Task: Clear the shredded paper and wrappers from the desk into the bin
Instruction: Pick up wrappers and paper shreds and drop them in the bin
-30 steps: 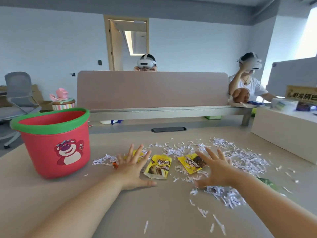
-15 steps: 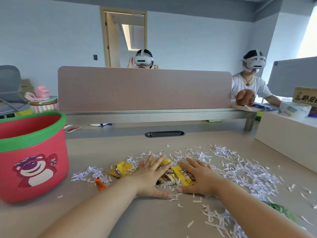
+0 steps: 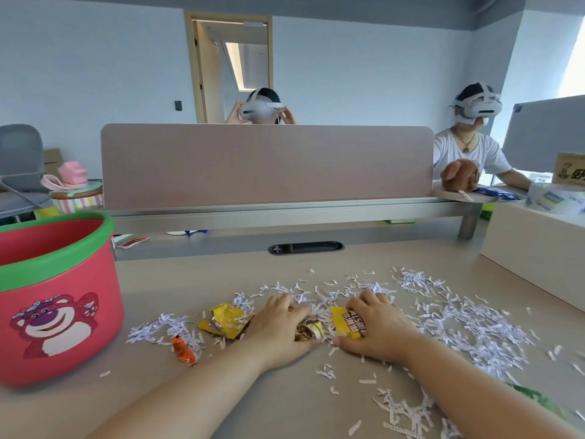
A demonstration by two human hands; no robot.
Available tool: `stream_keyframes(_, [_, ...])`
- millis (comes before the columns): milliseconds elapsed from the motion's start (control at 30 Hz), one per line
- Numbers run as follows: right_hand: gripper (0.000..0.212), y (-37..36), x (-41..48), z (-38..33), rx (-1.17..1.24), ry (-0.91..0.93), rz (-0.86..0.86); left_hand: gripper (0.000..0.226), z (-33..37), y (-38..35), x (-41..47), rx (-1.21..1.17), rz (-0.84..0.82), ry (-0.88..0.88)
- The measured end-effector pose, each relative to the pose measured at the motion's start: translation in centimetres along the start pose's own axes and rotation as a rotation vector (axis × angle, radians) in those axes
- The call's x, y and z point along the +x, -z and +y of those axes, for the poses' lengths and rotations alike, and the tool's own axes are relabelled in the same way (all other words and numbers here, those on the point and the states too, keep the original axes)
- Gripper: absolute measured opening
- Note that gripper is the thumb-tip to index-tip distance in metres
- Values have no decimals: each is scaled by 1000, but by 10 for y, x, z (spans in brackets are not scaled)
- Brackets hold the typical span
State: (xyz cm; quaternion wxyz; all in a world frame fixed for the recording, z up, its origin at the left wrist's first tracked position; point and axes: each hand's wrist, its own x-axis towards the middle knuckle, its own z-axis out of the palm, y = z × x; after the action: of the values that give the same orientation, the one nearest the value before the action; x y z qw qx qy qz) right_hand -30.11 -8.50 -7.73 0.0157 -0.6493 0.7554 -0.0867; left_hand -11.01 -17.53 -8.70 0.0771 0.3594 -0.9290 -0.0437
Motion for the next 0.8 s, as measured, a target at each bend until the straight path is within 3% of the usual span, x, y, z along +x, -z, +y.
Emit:
stream_keyframes(200, [38, 0, -7, -18, 15, 69, 64, 38, 13, 8, -7, -19, 41, -14])
stream_keyframes(433, [13, 1, -14, -23, 96, 35, 10, 23, 21, 17, -17, -106, 56, 42])
stream_keyframes(567, [24, 17, -20, -23, 347, -32, 99, 19, 18, 37, -23, -223, 192, 41])
stream_keyframes(800, [19, 72, -3, -72, 571, 73, 320, 15, -3, 104, -46, -321, 481, 29])
